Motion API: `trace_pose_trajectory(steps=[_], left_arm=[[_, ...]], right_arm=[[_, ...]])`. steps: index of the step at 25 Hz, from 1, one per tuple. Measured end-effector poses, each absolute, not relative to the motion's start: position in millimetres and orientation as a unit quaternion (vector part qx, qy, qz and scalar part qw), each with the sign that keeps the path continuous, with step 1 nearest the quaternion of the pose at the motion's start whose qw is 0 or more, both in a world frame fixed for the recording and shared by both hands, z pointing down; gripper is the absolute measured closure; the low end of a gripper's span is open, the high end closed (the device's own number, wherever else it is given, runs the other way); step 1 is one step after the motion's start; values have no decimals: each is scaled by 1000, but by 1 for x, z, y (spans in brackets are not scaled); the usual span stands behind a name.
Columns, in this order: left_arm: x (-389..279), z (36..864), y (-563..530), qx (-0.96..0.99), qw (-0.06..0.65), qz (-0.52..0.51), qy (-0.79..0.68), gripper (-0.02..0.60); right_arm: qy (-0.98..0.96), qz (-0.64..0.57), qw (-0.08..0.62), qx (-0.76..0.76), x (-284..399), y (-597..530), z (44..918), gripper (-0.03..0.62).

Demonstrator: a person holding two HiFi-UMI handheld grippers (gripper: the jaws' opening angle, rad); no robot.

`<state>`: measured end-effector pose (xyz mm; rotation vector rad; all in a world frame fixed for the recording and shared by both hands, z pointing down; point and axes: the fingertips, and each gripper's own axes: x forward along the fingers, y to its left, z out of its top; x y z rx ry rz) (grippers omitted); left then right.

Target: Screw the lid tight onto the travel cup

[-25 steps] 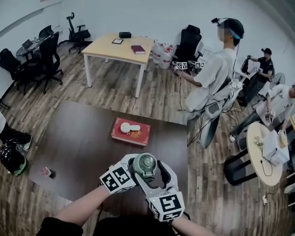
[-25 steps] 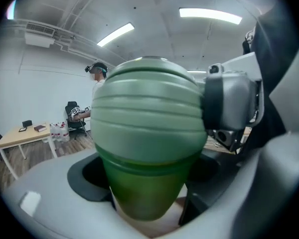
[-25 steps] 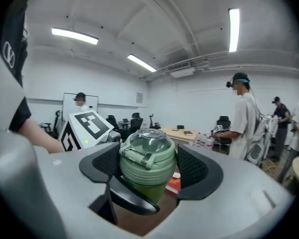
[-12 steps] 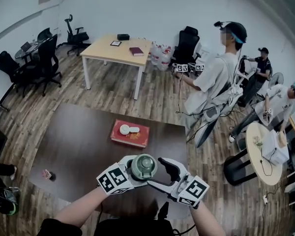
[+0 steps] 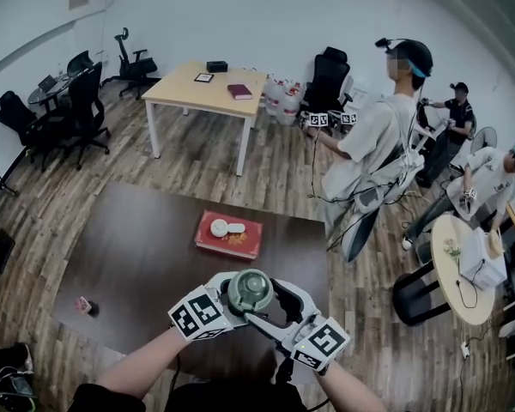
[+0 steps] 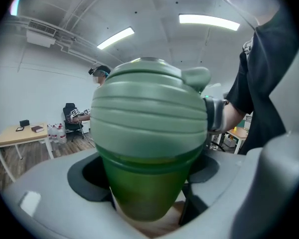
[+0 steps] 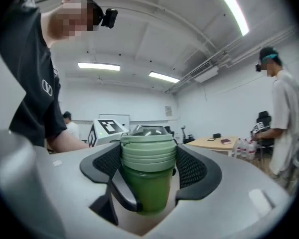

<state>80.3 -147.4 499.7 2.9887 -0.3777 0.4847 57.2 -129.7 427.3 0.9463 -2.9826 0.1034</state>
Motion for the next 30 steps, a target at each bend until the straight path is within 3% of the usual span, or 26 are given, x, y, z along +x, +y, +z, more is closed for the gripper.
trace_pose_trajectory(steps=[4, 8, 15, 24, 30], left_arm=[[82, 507, -150, 976, 44, 166, -134, 173], [84, 508, -150, 976, 50, 163, -132, 173], [79, 502, -150, 979, 70, 149, -121, 173], [81, 498, -131, 983, 61, 154, -84, 173], [75, 498, -142, 979, 63, 156, -116, 173]], right_arm=[[-877, 38, 1, 478, 55, -128, 434, 235], [-845, 43, 9, 533, 54, -128, 435, 233], [-916, 31, 2, 401, 62, -124, 422, 217], [-982, -22, 96, 160, 56, -122, 423, 210], [-972, -11, 71, 223, 51, -128, 421, 218]])
